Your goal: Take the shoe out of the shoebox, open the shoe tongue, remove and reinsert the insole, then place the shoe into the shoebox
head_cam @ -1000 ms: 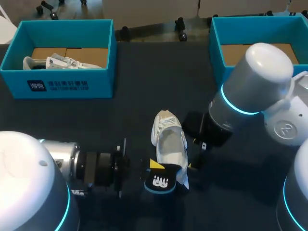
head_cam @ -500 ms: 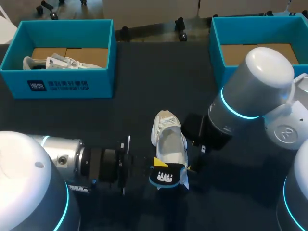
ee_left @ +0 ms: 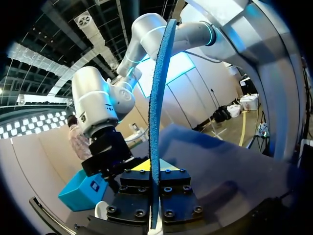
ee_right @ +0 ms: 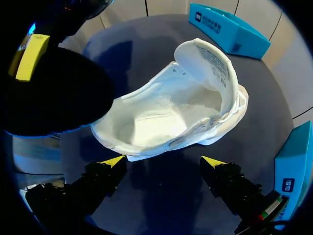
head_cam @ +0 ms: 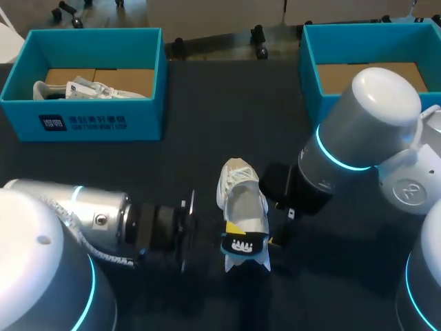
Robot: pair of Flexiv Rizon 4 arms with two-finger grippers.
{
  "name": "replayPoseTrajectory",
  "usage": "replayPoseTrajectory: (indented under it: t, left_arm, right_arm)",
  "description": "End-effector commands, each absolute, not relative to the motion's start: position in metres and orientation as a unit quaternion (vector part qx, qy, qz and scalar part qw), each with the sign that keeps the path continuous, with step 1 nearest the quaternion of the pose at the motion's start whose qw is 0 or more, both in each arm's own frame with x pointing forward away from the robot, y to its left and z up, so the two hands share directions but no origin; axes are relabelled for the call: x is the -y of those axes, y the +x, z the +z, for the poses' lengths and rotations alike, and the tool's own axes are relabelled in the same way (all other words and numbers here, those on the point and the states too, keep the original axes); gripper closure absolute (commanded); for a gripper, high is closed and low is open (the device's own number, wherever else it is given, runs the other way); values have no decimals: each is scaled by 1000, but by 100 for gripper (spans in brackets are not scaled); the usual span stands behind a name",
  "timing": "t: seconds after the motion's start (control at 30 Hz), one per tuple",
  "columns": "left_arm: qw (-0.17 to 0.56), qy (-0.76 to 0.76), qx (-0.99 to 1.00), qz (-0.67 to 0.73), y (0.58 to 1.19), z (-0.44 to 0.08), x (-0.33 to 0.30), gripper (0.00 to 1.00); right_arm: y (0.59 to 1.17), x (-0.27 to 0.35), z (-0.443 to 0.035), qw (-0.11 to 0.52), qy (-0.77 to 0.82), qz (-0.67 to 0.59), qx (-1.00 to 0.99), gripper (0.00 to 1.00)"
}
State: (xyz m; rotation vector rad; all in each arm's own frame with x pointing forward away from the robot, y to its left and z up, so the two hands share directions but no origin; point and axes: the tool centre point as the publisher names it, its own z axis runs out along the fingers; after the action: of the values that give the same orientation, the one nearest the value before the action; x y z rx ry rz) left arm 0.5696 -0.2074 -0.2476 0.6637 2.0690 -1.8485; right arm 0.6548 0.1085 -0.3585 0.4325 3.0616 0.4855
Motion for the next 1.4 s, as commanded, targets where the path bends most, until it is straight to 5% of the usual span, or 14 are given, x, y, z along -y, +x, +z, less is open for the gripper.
replayPoseTrajectory:
  t: [0.03,1.4]
  left_arm:
    - [138,235,-716,-643,581,-252,213,100]
    - [115,246,-701,-660,602,-278,207,100]
  right_arm:
    - [653,-109,-359,7,139,155,-978,0]
    - [653,-109,-359,7,139,155,-978,0]
